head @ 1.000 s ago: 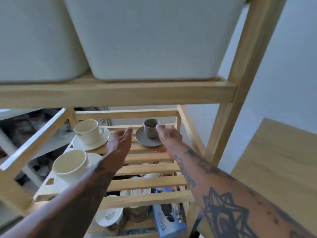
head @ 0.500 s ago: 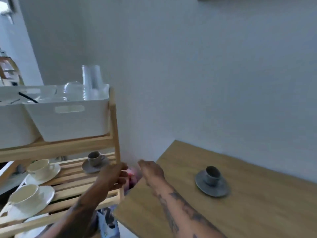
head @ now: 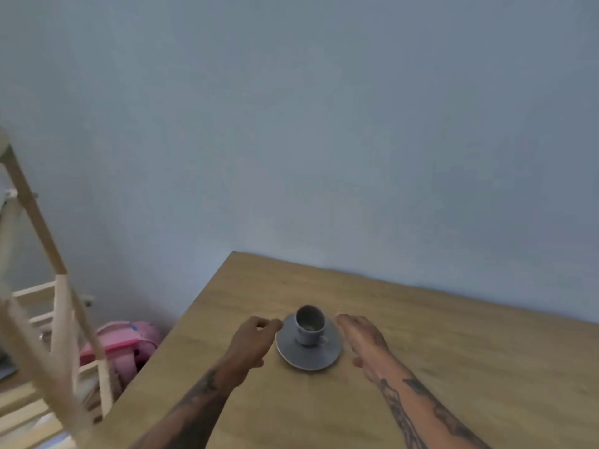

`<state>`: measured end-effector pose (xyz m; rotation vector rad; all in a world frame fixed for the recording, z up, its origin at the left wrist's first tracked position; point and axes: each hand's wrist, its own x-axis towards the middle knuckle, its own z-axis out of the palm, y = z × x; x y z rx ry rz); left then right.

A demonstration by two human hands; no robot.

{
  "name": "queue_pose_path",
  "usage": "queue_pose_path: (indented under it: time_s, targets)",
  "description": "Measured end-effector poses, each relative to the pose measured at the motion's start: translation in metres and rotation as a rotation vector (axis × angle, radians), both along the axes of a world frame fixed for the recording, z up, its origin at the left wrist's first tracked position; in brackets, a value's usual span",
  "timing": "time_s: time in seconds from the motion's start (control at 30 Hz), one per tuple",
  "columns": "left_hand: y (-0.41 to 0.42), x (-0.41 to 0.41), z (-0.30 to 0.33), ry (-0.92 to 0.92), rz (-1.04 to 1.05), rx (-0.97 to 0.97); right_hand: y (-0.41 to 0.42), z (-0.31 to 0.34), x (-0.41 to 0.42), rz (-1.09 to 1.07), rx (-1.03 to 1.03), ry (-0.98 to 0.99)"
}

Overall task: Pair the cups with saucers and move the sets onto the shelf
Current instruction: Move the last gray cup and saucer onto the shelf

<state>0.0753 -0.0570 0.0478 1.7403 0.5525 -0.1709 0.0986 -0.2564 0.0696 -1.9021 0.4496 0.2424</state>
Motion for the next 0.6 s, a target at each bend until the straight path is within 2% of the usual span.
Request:
queue_pose_path:
  time_s: [0.3,0.43,0.6]
  targets:
    - [-0.018,0.064,-0.057,-0.097,-0.09,0.068,0.009,-0.067,0.063,0.018,0.056,0.049]
    - [-0.019,0.068,-0.059,-0.072,-0.081,0.032,0.011,-0.074,0.066,-0.008,0.131,0.054]
    - [-0.018,0.045,-0.044,-0.079,-0.04,0.022,0.01,-0.058,0.045,0.029,0.104,-0.002]
